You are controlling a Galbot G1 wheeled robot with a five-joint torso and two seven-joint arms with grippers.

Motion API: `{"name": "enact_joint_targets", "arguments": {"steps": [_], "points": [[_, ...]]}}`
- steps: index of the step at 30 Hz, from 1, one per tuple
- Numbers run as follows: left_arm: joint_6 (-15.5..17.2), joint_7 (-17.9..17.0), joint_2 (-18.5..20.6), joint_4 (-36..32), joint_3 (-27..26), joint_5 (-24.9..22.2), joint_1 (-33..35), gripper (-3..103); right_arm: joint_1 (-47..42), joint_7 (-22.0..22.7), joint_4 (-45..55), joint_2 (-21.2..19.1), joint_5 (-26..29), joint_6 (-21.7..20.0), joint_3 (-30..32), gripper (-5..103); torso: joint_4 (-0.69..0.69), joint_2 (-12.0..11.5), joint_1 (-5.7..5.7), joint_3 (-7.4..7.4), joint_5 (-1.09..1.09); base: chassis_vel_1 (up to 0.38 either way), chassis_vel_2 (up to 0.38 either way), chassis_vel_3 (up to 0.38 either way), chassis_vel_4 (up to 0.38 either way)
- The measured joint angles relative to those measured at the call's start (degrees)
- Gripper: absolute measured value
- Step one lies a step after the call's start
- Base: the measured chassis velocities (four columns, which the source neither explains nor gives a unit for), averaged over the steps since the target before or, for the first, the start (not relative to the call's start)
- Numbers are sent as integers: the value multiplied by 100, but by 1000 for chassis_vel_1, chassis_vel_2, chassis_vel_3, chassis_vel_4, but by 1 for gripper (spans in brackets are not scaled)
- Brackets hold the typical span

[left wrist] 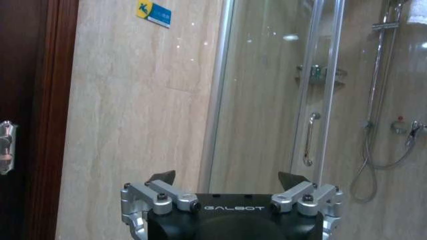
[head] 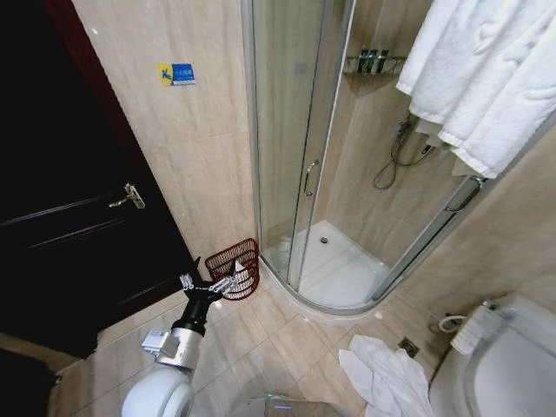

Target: Discard the used towel into the hamper.

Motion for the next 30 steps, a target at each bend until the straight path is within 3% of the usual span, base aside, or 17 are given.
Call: {"name": "enact_joint_targets", "arguments": {"steps": [2, 6, 11, 14, 15, 18, 20, 21, 22, 24, 25, 26, 30], "points": [[0, 0, 0, 0, 0, 0, 0, 100, -73, 57, -70, 213, -456, 258, -139, 100, 1, 0, 0, 0, 1, 0, 0, 0, 0], [0, 0, 0, 0, 0, 0, 0, 100, -168, 116, -72, 244, -805, 587, -254, 100, 2, 0, 1, 1, -10, 0, 0, 0, 0], [0, 0, -1, 0, 0, 0, 0, 100, -138, 90, 73, 505, -1212, 627, -346, 100, 2, 0, 0, 0, -15, 0, 0, 0, 0], [0, 0, 0, 0, 0, 0, 0, 100, -87, 26, 210, 861, -1498, 559, -425, 100, 1, 0, 0, 0, -7, 0, 0, 0, 0], [0, 0, -1, 0, 0, 0, 0, 100, -32, -12, 387, 1253, -1691, 417, -473, 100, 1, 0, 1, 1, 2, 0, 0, 0, 0], [0, 0, -1, 0, 0, 0, 0, 100, 97, -41, 630, 1885, -2091, 325, -626, 100, 0, 0, 0, 0, -10, 0, 0, 0, 0], [0, 0, 0, 0, 0, 0, 0, 100, 153, -46, 658, 2001, -2163, 334, -735, 100, 0, -1, 0, 0, -8, 0, 0, 0, 0], [0, 0, 0, 0, -1, 0, 0, 100, 248, -43, 667, 2104, -2221, 346, -898, 100, -1, 0, 0, 0, -8, 0, 0, 0, 0], [0, 0, 0, 0, 1, 0, 0, 100, 693, -37, 666, 2447, -2382, 359, -1595, 100, -3, 0, -1, 0, -10, 0, 0, 0, 0], [0, 1, 1, 0, 0, 0, 1, 100, 946, -36, 647, 2601, -2456, 352, -1900, 100, -2, 0, -1, 0, -3, 0, 0, 0, 0], [0, 1, -1, 0, 1, -1, 0, 100, 1546, -12, 588, 2901, -2560, 372, -2517, 100, 2, -1, 1, 1, 2, 0, 0, 0, 0], [0, 1, 0, 0, 1, 0, 0, 100, 2122, 37, 528, 3208, -2663, 415, -3068, 100, 4, -1, 1, 1, -6, 0, 0, 0, 0], [0, 1, 0, 0, 0, 0, 0, 100, 2891, 172, 544, 3626, -2802, 386, -3699, 100, 9, -2, 2, 2, -10, 0, 0, 0, 0]]}}
